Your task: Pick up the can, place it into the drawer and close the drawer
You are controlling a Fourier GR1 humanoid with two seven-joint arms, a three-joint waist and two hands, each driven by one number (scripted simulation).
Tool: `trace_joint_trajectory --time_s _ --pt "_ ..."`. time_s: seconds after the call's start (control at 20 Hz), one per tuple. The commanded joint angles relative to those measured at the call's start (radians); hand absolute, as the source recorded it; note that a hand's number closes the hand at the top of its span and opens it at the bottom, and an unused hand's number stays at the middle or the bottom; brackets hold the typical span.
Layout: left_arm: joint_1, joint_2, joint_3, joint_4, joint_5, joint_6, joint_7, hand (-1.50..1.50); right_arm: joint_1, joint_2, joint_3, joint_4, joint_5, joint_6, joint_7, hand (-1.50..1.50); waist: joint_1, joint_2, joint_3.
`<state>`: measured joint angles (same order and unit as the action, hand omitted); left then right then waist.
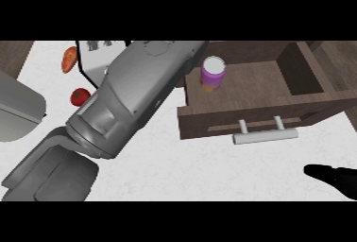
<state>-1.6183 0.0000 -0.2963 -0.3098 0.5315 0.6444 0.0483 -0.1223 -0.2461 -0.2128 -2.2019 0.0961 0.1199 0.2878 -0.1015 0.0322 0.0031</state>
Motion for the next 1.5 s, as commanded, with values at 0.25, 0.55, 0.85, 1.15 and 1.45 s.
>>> trace_joint_trajectory --time_s 0.25,0.55,0.85,1.15,1.45 --pt "-0.015 0.0 0.028 0.007 0.069 0.006 -0.051 -1.5 -0.1 -0.073 0.151 0.141 0.322 -0.013 -0.084 -1.5 0.034 0.001 -0.001" --pt "-0.074 0.0 0.007 0.024 0.063 0.028 -0.03 -1.5 -0.201 -0.109 0.23 0.346 0.506 -0.046 -0.16 -1.5 0.061 -0.006 -0.001" --pt "-0.037 0.0 0.013 0.046 0.047 -0.014 -0.054 -1.5 -0.254 -0.049 0.338 0.586 0.689 -0.167 -0.242 -1.5 0.088 -0.013 -0.001" --pt "-0.007 0.023 0.04 0.012 0.048 -0.036 -0.045 -1.5 -0.346 -0.004 0.368 0.837 0.818 -0.292 -0.29 -1.5 0.11 -0.022 -0.002" --pt "0.028 0.087 0.027 -0.013 0.018 -0.072 -0.022 -1.5 -0.518 0.052 0.318 1.157 0.878 -0.44 -0.331 -1.5 0.137 -0.022 -0.002"
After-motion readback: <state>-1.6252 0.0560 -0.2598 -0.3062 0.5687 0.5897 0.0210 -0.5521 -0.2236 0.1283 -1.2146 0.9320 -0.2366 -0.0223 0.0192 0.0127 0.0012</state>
